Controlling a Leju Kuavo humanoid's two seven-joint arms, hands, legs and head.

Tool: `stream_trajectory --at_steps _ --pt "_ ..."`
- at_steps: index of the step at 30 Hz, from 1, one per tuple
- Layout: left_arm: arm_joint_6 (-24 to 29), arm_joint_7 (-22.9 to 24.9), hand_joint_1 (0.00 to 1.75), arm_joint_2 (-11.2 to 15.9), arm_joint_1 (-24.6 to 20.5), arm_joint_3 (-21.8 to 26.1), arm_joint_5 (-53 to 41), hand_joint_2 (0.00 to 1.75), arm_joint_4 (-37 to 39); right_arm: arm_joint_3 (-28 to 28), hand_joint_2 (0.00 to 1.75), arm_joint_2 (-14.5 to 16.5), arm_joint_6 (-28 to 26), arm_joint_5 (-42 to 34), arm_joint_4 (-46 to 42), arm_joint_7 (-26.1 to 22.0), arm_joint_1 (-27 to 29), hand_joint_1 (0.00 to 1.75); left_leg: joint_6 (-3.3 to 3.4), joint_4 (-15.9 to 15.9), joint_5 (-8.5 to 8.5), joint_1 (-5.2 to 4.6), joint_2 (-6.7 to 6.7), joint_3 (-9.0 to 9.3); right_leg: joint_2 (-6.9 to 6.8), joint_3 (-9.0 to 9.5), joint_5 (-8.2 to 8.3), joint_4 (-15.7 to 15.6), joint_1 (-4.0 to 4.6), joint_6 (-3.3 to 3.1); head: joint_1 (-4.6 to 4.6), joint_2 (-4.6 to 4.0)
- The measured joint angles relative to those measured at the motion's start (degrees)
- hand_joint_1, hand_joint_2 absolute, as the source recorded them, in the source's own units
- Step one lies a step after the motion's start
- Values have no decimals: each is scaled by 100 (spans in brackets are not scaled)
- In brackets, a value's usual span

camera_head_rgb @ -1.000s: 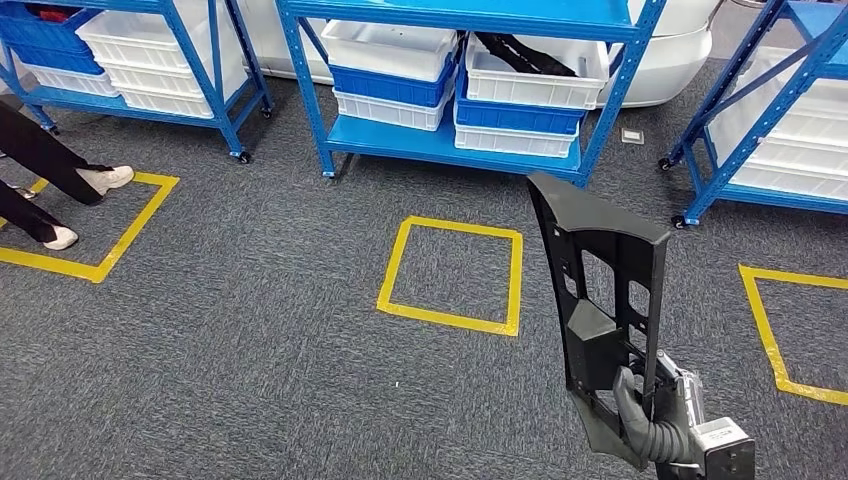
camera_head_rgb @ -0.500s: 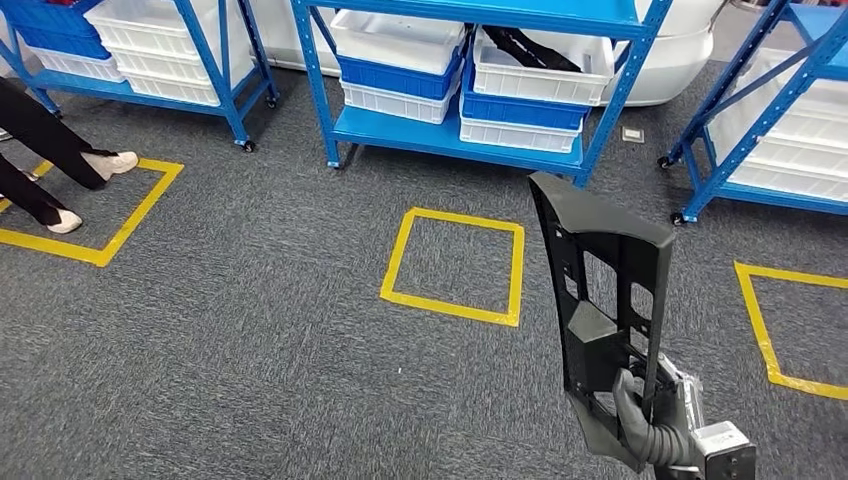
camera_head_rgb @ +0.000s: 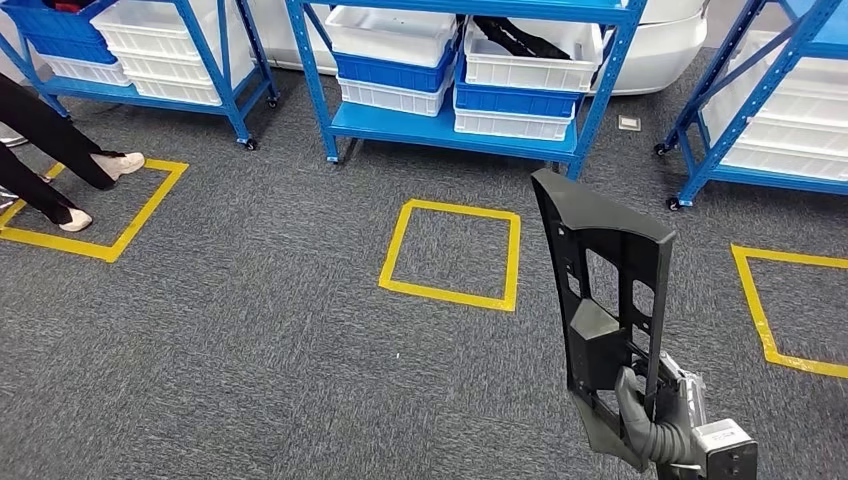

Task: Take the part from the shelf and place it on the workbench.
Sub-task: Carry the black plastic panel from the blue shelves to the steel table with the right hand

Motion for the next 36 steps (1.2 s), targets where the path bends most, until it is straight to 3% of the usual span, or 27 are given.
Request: stream_trajectory --at_steps 2,3,4,5,8,10,12,14,15,17,18,19,20,22,24,25,27,29,31,33,34,35,36 --pt "-4 -1 0 2 0 -9 2 175 0 2 175 10 0 18 3 -6 -4 175 -33 798 -495 3 -2 -254 -9 -87 82 13 28 -49 -2 0" --pt "-6 -1 0 2 0 -11 7 175 0 8 175 21 0 35 9 -9 -14 175 -35 1062 -613 2 -3 -302 -9 -140 117 25 40 -47 0 0" --pt "-7 0 0 3 -1 -11 15 175 0 17 175 32 0 55 19 -13 -31 175 -26 1114 -621 2 -4 -241 -8 -190 146 38 51 -42 -2 1" --pt "-6 1 0 3 -1 -11 33 175 0 31 175 44 0 77 34 -15 -59 175 -5 926 -530 1 -5 -62 -5 -230 167 51 58 -31 -2 1" --pt "6 -1 0 4 -12 -10 82 175 0 79 175 61 -1 130 89 -18 -185 175 87 -261 -184 -19 -34 731 6 -296 217 81 84 30 1 1" --pt "9 -6 0 5 -19 -9 101 175 0 114 175 61 -3 151 126 -18 -285 175 142 -578 -139 -54 -50 889 4 -338 265 91 101 102 3 1" --pt "10 -10 0 4 -15 -9 119 175 0 151 175 58 -4 161 161 -19 -358 175 211 -595 -72 -72 -45 842 0 -373 311 92 106 188 3 1" --pt "10 -11 0 -6 -17 -9 127 175 -1 173 175 50 -7 164 195 -20 -398 175 304 -653 37 -65 -24 776 0 -488 171 255 111 205 14 1" --pt "10 -13 0 -10 -19 -9 127 175 -1 176 175 44 -9 164 213 -20 -415 175 344 -679 96 -60 -12 724 1 -597 -10 486 115 179 25 1" --pt "10 -15 0 -14 -19 -9 127 175 0 181 175 38 -11 164 254 -20 -435 175 387 -679 192 -78 2 590 3 -864 -464 1224 106 128 43 1" --pt "10 -15 0 -15 -16 -9 128 175 0 183 175 36 -11 164 275 -20 -437 175 392 -676 239 -90 5 522 3 -946 -601 1554 105 140 44 1" --pt "9 -15 0 -17 -14 -9 128 175 0 185 175 34 -11 164 295 -20 -438 175 391 -671 288 -99 8 451 2 -943 -624 1727 104 180 44 1" --pt "8 -15 0 -20 -14 -9 128 175 0 188 175 34 -11 164 312 -20 -441 175 387 -663 334 -105 8 387 2 -837 -538 1682 104 233 46 1" --pt "6 -15 0 -26 -15 -9 129 175 0 193 175 32 -11 166 333 -20 -457 175 362 -637 415 -113 7 276 0 -339 -267 1023 105 307 47 2" --pt "6 -15 0 -33 -14 -9 133 175 0 201 175 30 -12 168 337 -20 -496 175 316 -602 482 -134 7 204 1 188 -201 200 139 263 41 1" --pt "6 -15 0 -36 -14 -9 138 175 0 204 175 28 -12 168 337 -20 -519 175 287 -591 515 -144 9 187 2 316 -226 -39 163 220 40 1" --pt "7 -16 0 -38 -11 -9 161 175 1 213 175 26 -13 171 349 -21 -551 175 231 -587 584 -155 8 175 3 301 -218 -132 179 134 28 1" --pt "9 -21 0 -36 0 -8 209 175 5 260 175 27 -8 176 386 -16 -597 175 168 -474 450 -136 -15 113 -12 238 -141 -133 110 33 16 1" --pt "12 -27 0 -39 12 -7 270 175 8 349 175 27 1 199 439 -6 -675 175 94 0 -38 -90 -38 -45 -26 149 -47 -134 67 -73 -5 1" --pt "15 -28 0 -44 18 -2 327 175 8 453 175 27 4 246 503 15 -767 175 31 751 -494 -51 -40 -242 -28 58 36 -122 74 -109 -19 0" --pt "17 -29 0 -45 19 2 349 175 9 501 175 28 4 267 536 27 -808 175 6 1010 -555 -32 -41 -283 -27 17 71 -112 76 -103 -21 0" --pt "19 -32 0 -46 22 9 368 175 9 554 175 31 3 291 572 41 -843 175 -15 1067 -498 -11 -40 -224 -26 -25 100 -95 74 -88 -21 0" --pt "20 -38 0 -47 25 18 387 175 9 601 175 35 -1 317 602 57 -874 175 -29 869 -356 13 -40 -43 -25 -64 118 -70 68 -75 -22 0"
